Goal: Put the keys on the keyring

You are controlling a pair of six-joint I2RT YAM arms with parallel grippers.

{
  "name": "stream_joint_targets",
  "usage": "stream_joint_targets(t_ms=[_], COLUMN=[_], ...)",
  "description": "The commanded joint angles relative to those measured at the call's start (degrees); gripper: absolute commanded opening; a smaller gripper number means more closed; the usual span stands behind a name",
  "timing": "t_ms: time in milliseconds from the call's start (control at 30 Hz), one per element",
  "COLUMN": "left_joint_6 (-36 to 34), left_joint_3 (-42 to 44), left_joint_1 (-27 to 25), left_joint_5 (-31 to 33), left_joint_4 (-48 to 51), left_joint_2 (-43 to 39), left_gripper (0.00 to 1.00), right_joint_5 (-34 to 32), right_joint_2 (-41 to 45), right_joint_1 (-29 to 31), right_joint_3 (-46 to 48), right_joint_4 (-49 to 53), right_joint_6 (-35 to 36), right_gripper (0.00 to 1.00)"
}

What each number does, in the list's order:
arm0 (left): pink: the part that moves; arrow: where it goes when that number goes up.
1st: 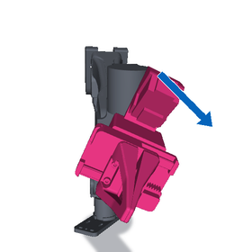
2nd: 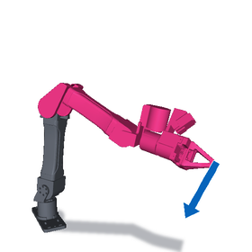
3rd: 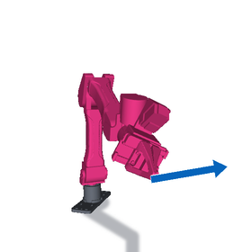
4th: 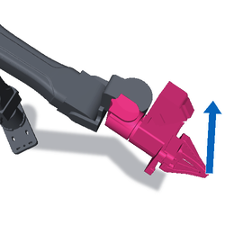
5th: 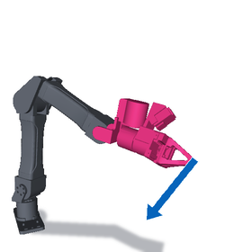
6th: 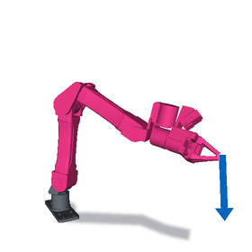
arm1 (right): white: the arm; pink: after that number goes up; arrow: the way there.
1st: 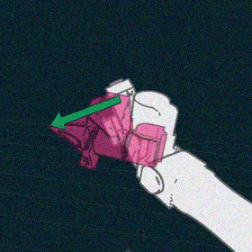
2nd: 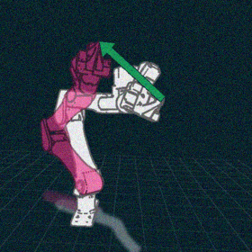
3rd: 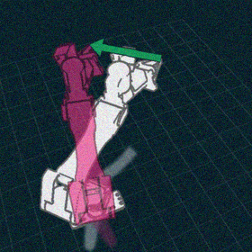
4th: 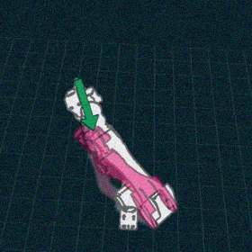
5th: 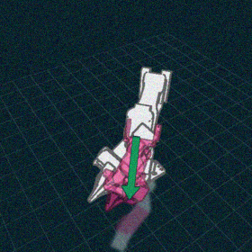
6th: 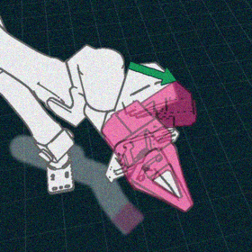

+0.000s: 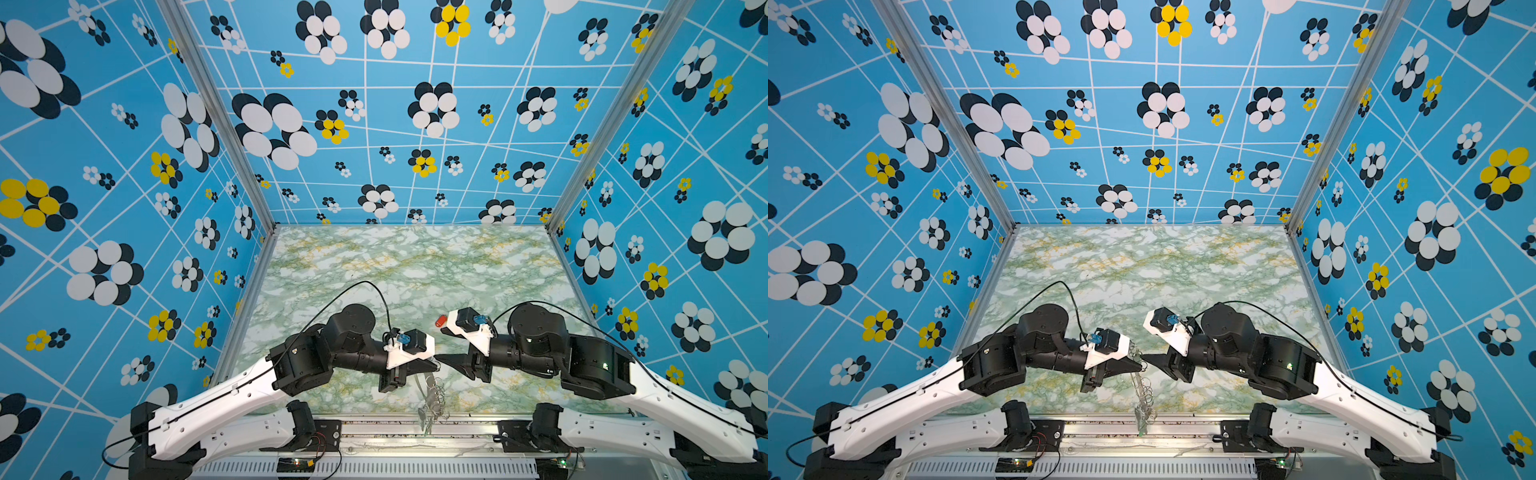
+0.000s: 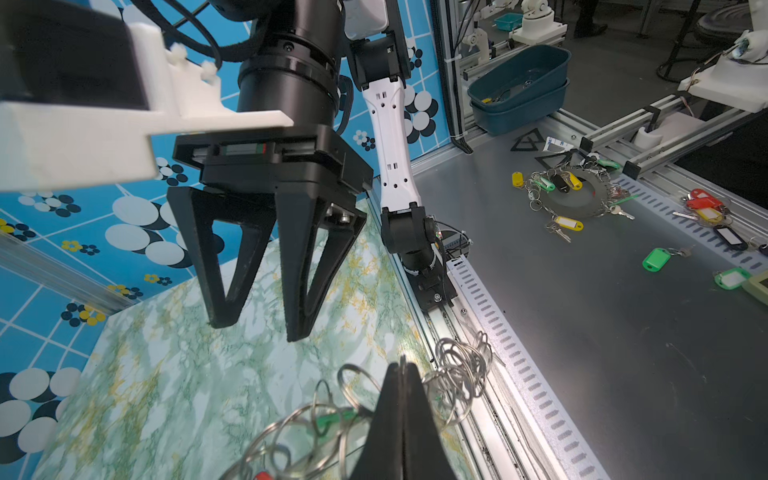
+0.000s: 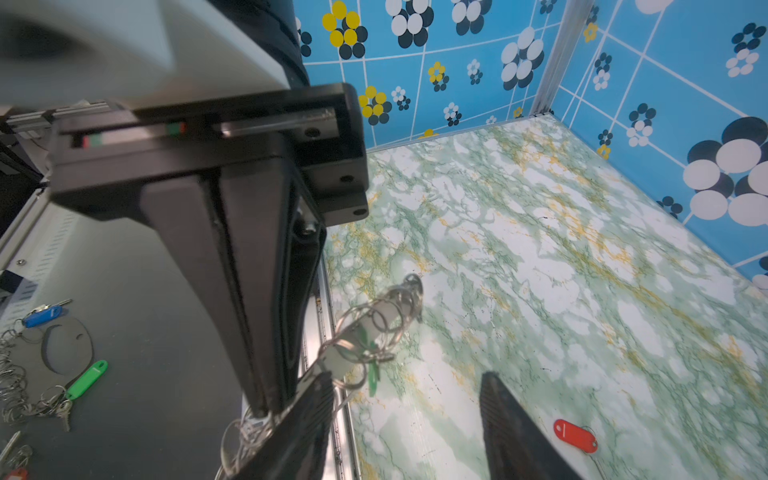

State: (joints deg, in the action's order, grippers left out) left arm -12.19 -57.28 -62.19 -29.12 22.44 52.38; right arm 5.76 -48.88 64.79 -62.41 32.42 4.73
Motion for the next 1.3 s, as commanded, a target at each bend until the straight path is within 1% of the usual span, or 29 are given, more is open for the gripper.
stream_joint_targets(t_ms=[0, 133, 267, 433, 533, 600, 733, 833, 933, 1033, 1133, 1267], left_joint_6=[-2.8, -7.7, -12.8, -19.0, -22.2, -23.1, -23.6, -23.0, -20.4, -17.4, -16.6, -16.1], left_joint_3=[-3.7, -6.9, -8.7, -12.0, -14.7, -16.3, -17.5, -17.7, -16.7, -15.2, -15.1, -15.4], left_joint_1=[0.3, 0.6, 2.3, 5.5, 6.5, 6.9, 7.2, 7.7, 8.8, 9.7, 9.9, 10.0], left_joint_5=[0.3, -1.4, -4.9, -12.2, -15.9, -17.7, -20.6, -22.5, -25.6, -28.2, -29.5, -30.7], left_joint_4=[4.0, 9.6, 12.1, 14.4, 16.8, 17.7, 16.7, 14.7, 10.4, 5.4, 3.7, 3.2], left_joint_2=[-0.2, 1.0, 1.5, 4.0, 7.0, 8.7, 10.8, 11.7, 12.1, 12.1, 12.8, 13.7], left_gripper=[0.0, 0.0, 0.0, 0.0, 0.0, 0.0, 0.0, 0.0, 0.0, 0.0, 0.0, 0.0], right_joint_5=[3.3, 3.8, 3.7, -5.5, -9.0, -10.6, -13.0, -12.9, -11.7, -12.0, -13.4, -14.2], right_joint_2=[2.4, 6.7, 4.8, 4.1, 4.8, 5.5, 7.0, 7.7, 7.3, 6.3, 5.9, 6.3], right_joint_1=[-0.2, 0.3, 2.7, 9.0, 10.9, 11.8, 12.3, 12.5, 12.9, 14.2, 15.9, 16.5], right_joint_3=[-0.2, 3.2, 1.8, 1.0, 0.9, 1.3, 2.2, 2.7, 2.3, 1.9, 1.9, 1.8], right_joint_4=[1.5, 1.1, 4.0, 5.6, 5.1, 4.4, 2.9, 1.7, 1.3, 1.7, 0.9, -1.1], right_joint_6=[2.8, 10.5, 15.3, 23.1, 26.6, 28.1, 29.8, 30.5, 31.1, 32.0, 32.9, 33.5], right_gripper=[0.6, 0.6, 0.6, 0.6, 0.58, 0.57, 0.54, 0.5, 0.44, 0.41, 0.39, 0.39])
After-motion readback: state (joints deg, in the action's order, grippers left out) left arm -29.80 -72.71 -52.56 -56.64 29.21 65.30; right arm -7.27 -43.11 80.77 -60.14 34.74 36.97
